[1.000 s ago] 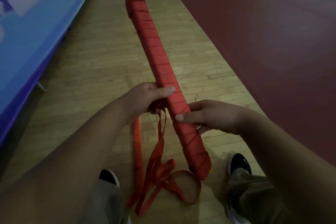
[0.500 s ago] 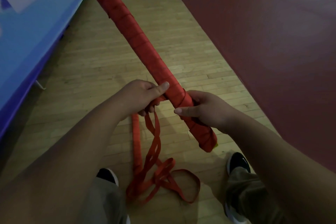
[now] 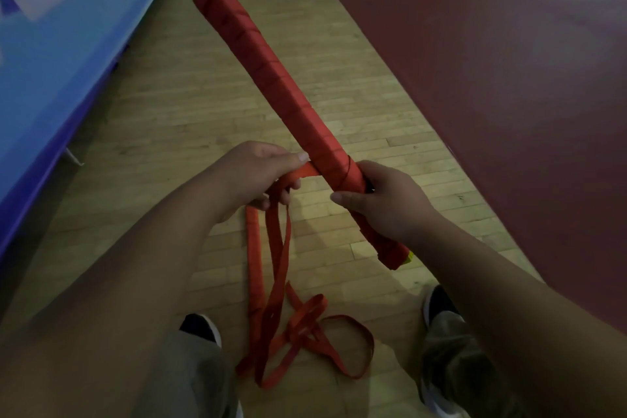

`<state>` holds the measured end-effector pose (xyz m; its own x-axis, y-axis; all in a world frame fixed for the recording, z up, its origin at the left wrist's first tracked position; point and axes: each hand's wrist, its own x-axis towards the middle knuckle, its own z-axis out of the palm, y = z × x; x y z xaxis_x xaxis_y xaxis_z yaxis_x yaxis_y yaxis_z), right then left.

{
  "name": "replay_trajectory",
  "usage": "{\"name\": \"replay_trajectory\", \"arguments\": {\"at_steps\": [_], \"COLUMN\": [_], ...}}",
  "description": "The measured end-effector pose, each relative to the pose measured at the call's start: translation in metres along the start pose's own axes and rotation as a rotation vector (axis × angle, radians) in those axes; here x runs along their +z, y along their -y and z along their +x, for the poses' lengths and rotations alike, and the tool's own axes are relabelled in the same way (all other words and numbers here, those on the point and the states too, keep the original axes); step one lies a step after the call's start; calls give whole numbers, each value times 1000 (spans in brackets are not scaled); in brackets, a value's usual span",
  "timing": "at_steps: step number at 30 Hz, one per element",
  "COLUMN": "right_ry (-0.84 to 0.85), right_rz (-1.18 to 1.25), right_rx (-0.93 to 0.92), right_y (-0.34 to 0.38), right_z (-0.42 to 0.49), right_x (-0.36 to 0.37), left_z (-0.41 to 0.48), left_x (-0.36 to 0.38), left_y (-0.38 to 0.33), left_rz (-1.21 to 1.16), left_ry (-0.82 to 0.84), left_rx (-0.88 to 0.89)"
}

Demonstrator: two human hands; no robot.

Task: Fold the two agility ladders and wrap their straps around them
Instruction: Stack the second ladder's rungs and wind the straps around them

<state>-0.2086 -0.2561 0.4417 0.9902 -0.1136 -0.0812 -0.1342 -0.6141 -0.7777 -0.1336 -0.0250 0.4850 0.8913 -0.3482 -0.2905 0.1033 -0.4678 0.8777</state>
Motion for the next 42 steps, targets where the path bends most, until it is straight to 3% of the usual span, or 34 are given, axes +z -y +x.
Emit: {"name": "replay_trajectory", "arguments": {"at_steps": [6,14,21,30,33,42], "right_ry": [-8,-161,-106,118,261,671], "right_rz": [-116,-361,-539,0,227,486], "right_rx": [-44,-214,-179,75,117,83], "right_y": [-3,0,5,13,10,8], "right_z": [-2,-4,-7,6,6,0], "right_x": [15,30,44,5,-9,-28], "left_z": [-3,1,16,23,23,12], "left_x": [14,31,39,22,18,9], "left_y": [-10,1,12,7,5,-2], "left_rz": [-86,-87,-204,-94,-97,-250], "left_ry": [-112,-332,-321,-255,-152,244], "left_rx": [-56,-193,-327,-123,-11,233]}}
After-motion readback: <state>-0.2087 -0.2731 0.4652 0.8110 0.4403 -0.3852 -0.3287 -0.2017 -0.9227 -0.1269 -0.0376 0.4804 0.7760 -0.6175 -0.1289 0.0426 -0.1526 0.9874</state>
